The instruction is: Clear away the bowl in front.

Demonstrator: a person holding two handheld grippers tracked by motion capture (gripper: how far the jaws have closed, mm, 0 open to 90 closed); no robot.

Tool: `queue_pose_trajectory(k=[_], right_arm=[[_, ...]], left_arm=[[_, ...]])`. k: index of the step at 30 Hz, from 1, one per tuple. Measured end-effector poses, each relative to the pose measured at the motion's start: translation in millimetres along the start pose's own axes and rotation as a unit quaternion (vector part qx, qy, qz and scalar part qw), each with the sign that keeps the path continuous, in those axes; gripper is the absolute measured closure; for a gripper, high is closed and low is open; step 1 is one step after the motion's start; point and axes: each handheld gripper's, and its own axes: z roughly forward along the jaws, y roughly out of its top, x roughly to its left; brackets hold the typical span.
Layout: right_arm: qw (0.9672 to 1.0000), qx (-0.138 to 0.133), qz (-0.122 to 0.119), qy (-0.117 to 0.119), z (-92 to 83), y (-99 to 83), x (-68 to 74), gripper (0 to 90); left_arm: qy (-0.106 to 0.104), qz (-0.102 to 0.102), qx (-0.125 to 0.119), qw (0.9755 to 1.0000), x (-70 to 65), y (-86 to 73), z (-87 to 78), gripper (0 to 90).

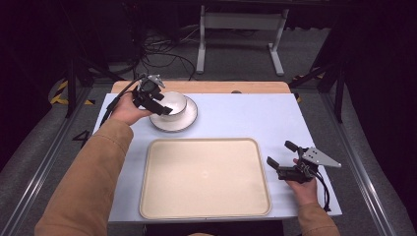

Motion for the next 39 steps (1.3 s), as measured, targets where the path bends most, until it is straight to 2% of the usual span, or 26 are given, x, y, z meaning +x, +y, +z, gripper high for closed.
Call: queue_pose_trajectory(k=[7,11,15,17,19,28,32,35,39], right_arm=[[1.0000,0.000,-0.002,0.005,0.0,0.0,0.3,0.1],[1.0000,0.000,-0.003,0.005,0.4,0.0,0.7,0.1],[1.0000,0.000,-0.002,0.006,0.1,0.0,0.8,0.1],[1.0000,0.000,-0.002,0.005,0.2,0.0,1.0,0.1],[1.0000,0.000,-0.002,0.006,0.2,0.0,1.1,0.1],[1.0000,0.000,-0.001,0.009,0.0,0.0,0.5,0.1],[1.0000,-0.001,0.000,0.010,0.2,0.0,0.9,0.1],[1.0000,-0.001,0.000,0.010,0.3,0.0,0.8,0.1],[0.9999,0.000,0.000,0.010,0.4,-0.1,1.1,0.1]], left_arm=[[-0.022,0.010,0.014,0.9996,-2.4,1.7,12.6,36.4],[-0.021,0.012,0.026,0.9994,-2.3,2.5,18.3,37.7],[-0.012,0.021,0.044,0.9987,-3.8,4.6,24.3,40.5],[-0.001,0.018,0.047,0.9987,-5.1,5.4,27.9,41.3],[-0.001,0.018,0.054,0.9984,-5.6,6.4,31.6,42.4],[0.023,0.015,0.085,0.9960,-9.5,10.2,45.8,53.9],[0.027,0.025,0.092,0.9951,-10.6,11.0,49.8,58.7],[0.028,0.040,0.098,0.9940,-13.6,11.6,52.7,63.5],[0.022,0.064,0.103,0.9924,-16.9,12.8,54.6,74.3]])
